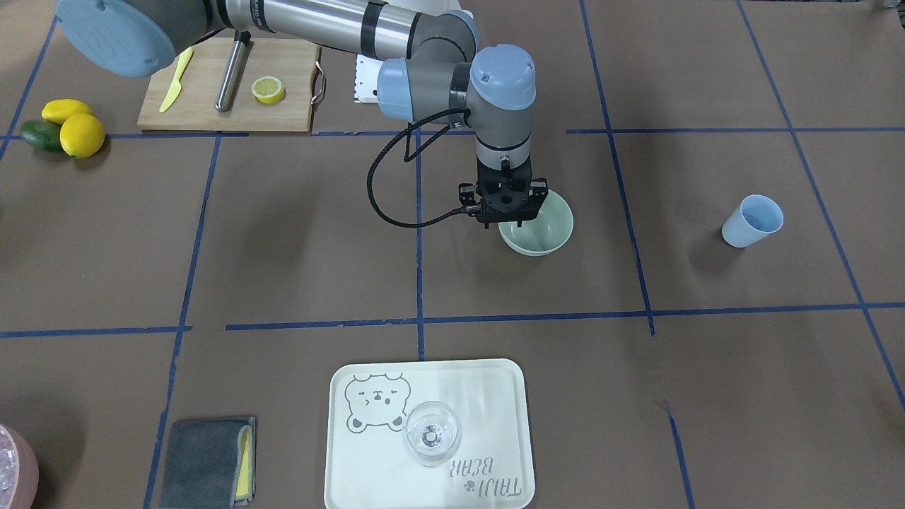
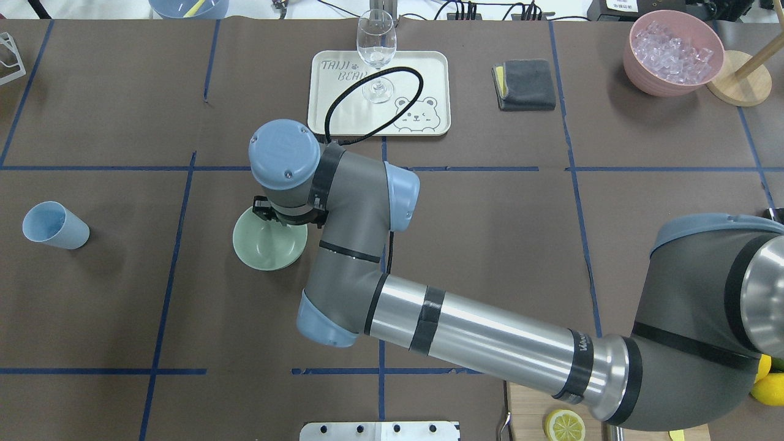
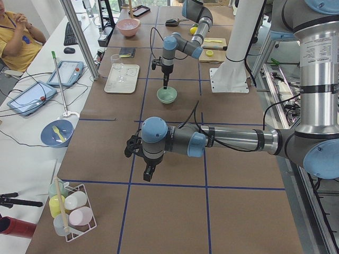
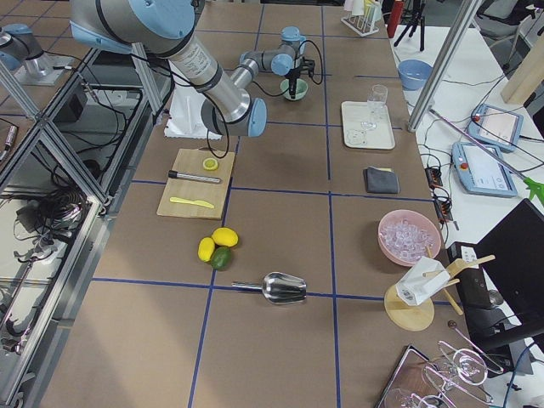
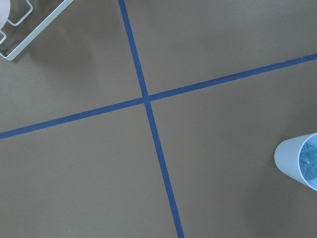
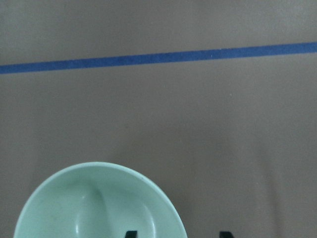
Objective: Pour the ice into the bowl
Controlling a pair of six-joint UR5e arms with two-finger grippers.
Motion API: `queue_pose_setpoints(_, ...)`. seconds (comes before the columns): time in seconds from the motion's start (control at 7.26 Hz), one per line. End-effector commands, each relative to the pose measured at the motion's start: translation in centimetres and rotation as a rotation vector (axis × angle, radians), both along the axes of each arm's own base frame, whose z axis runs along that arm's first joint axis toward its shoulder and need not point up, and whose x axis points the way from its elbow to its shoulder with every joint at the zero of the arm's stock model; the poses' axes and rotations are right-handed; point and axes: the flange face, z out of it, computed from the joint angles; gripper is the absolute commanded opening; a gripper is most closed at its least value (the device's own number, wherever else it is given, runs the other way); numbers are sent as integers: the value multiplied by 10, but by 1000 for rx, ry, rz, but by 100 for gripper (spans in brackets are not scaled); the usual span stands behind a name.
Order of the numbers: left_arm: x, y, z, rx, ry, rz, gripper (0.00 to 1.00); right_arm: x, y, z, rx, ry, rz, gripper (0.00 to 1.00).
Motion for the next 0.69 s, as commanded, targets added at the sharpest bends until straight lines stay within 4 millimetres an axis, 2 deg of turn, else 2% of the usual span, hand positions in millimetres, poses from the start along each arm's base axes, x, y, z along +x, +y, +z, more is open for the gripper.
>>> queue_pose_setpoints(0.0,-1,0,2,-5,-14,-5,100,78,-71,0,17,-20,-29,100)
queue_pose_setpoints(0.14,-2,-1,2,-3,-16,-5,100,144,-109,32,56,9,-83,100)
queue_pose_setpoints(0.28,-1,-1,0,-4,-12,-9,100,218,-129,79,109,19,-121,100)
queue_pose_setpoints(0.41,-1,-4,-2,-3,-6,-9,100,293,-142,138,172,50,-173,100)
queue_pose_setpoints(0.55,-2,-26,-21,41,-13,-11,100,361,-154,186,229,79,-216,100)
